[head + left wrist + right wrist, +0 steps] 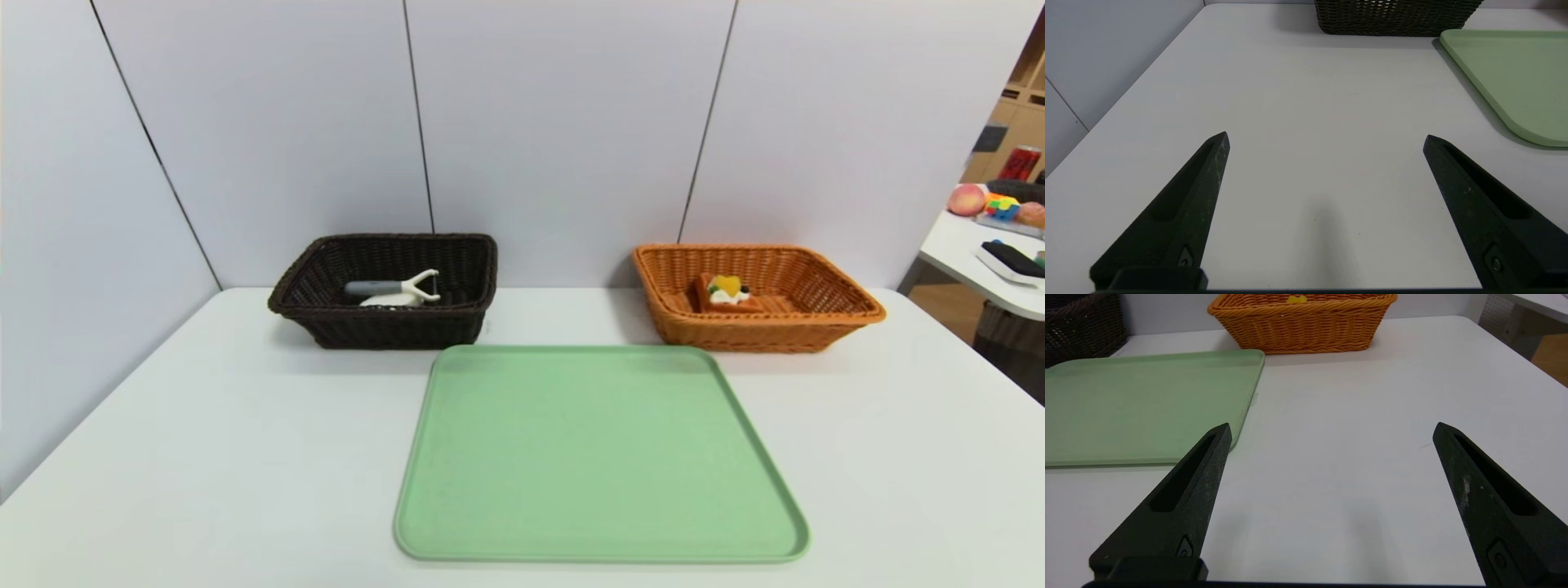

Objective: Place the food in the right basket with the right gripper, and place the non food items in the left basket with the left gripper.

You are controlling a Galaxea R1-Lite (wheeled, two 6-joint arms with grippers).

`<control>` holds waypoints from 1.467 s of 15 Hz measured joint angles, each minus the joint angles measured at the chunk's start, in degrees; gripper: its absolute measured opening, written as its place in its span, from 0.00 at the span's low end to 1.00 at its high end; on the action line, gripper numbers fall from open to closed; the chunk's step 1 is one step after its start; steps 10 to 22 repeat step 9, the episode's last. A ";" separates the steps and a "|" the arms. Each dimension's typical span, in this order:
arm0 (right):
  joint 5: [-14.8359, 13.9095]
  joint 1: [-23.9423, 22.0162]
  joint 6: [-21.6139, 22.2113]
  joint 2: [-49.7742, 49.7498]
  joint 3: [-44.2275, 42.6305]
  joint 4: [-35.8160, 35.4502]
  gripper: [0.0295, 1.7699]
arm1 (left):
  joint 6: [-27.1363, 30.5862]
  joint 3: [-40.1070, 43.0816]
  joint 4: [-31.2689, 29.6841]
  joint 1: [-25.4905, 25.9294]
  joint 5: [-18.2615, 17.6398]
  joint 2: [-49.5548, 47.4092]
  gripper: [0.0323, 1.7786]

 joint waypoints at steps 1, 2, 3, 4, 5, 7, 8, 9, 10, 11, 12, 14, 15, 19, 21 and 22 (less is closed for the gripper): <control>0.00 0.00 -0.02 0.00 0.00 -0.09 0.96 | -0.06 0.00 0.02 0.00 0.00 0.00 0.95; 0.00 0.00 -0.02 0.00 0.00 -0.11 0.96 | -0.06 0.00 0.02 0.00 0.02 0.00 0.95; -0.05 0.00 0.06 0.00 0.00 -0.05 0.96 | -0.06 0.00 0.02 0.02 0.00 0.00 0.95; -0.02 0.00 0.11 0.00 -0.04 0.09 0.96 | -0.06 0.00 0.02 0.00 -0.02 0.00 0.95; -0.02 0.00 0.09 0.00 -0.09 0.04 0.96 | -0.06 0.00 0.02 0.02 0.00 0.00 0.95; -0.02 0.00 0.00 0.00 -0.04 -0.29 0.96 | -0.06 0.00 0.02 0.00 0.00 0.00 0.95; 0.00 0.00 -0.05 0.00 0.00 -0.38 0.96 | -0.06 0.00 0.02 0.02 0.00 0.00 0.95; -0.05 0.00 -0.02 0.00 0.02 -0.44 0.96 | -0.06 0.00 0.02 0.02 0.00 0.00 0.95; -0.05 0.00 -0.02 0.00 0.02 -0.44 0.96 | -0.06 0.00 0.02 0.02 0.00 0.00 0.95; -0.05 0.00 -0.02 0.00 0.02 -0.44 0.96 | -0.06 0.00 0.02 0.02 0.00 0.00 0.95; -0.05 0.00 -0.02 0.00 0.02 -0.44 0.96 | -0.06 0.00 0.02 0.02 0.00 0.00 0.95; -0.05 0.00 -0.02 0.00 0.02 -0.44 0.96 | -0.06 0.00 0.02 0.02 0.00 0.00 0.95; -0.05 0.00 -0.02 0.00 0.02 -0.44 0.96 | -0.06 0.00 0.02 0.02 0.00 0.00 0.95; -0.05 0.00 -0.02 0.00 0.02 -0.44 0.96 | -0.06 0.00 0.02 0.02 0.00 0.00 0.95; -0.05 0.00 -0.02 0.00 0.02 -0.44 0.96 | -0.06 0.00 0.02 0.02 0.00 0.00 0.95; -0.05 0.00 -0.02 0.00 0.02 -0.44 0.96 | -0.06 0.00 0.02 0.02 0.00 0.00 0.95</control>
